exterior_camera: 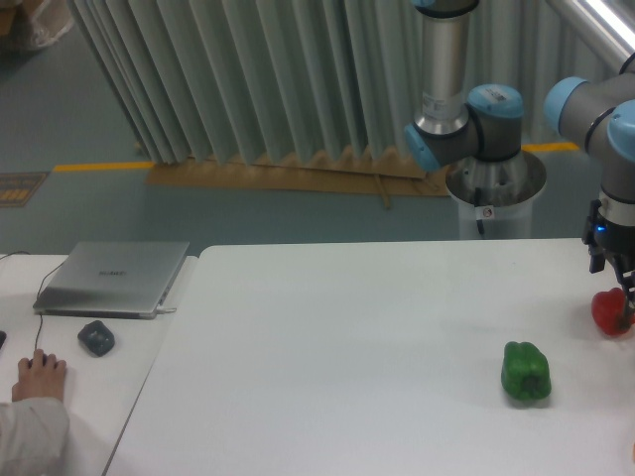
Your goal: Place the red peppers in a basket
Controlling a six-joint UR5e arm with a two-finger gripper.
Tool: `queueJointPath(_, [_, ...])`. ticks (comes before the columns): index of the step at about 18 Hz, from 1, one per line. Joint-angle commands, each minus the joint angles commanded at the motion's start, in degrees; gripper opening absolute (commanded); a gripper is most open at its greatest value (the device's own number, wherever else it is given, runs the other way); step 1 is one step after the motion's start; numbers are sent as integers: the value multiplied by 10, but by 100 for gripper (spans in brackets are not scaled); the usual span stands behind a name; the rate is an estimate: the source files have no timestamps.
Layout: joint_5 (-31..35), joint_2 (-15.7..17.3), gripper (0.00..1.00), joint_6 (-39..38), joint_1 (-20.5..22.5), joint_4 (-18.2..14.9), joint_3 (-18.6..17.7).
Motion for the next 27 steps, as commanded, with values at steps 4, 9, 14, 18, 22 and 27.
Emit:
queueJointPath(4, [2,-1,100,1,2,-5,7])
queueJointPath(9, [20,0,100,1,-2,3,-6])
queueJointPath(14, [20,-2,100,-3,-3,4,-5])
queueJointPath(18, [18,-1,100,-28,-3,4,-4])
queueJointPath(22, [16,-1,100,-45,-4,4,1])
queueJointPath(27, [17,-3,100,-56,-12,11,1])
